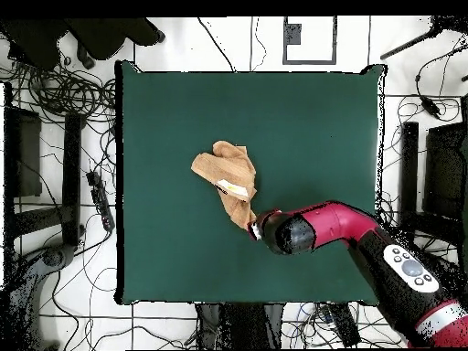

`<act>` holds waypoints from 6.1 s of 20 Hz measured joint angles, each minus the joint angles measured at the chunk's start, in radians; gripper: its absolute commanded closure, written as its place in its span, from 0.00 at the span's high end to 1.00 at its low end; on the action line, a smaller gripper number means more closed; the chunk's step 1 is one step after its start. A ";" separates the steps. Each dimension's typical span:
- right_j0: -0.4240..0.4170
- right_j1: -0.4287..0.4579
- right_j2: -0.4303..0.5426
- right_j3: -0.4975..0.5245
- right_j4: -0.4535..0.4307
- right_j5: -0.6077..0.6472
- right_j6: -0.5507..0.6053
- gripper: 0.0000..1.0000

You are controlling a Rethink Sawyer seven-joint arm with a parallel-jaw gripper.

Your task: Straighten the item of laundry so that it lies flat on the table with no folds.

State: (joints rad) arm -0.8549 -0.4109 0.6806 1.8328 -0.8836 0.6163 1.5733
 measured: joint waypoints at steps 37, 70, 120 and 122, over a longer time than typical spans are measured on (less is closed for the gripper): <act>0.210 0.018 -0.107 0.005 -0.143 -0.535 0.000 0.00; 0.377 -0.270 -0.170 0.035 -0.078 -0.285 0.000 0.00; 0.198 -0.779 -0.151 0.106 0.168 0.062 -0.089 0.00; 0.199 -0.775 -0.151 0.106 0.167 0.062 -0.089 0.00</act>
State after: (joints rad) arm -0.6558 -1.1858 0.5298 1.9390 -0.7168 0.6779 1.4847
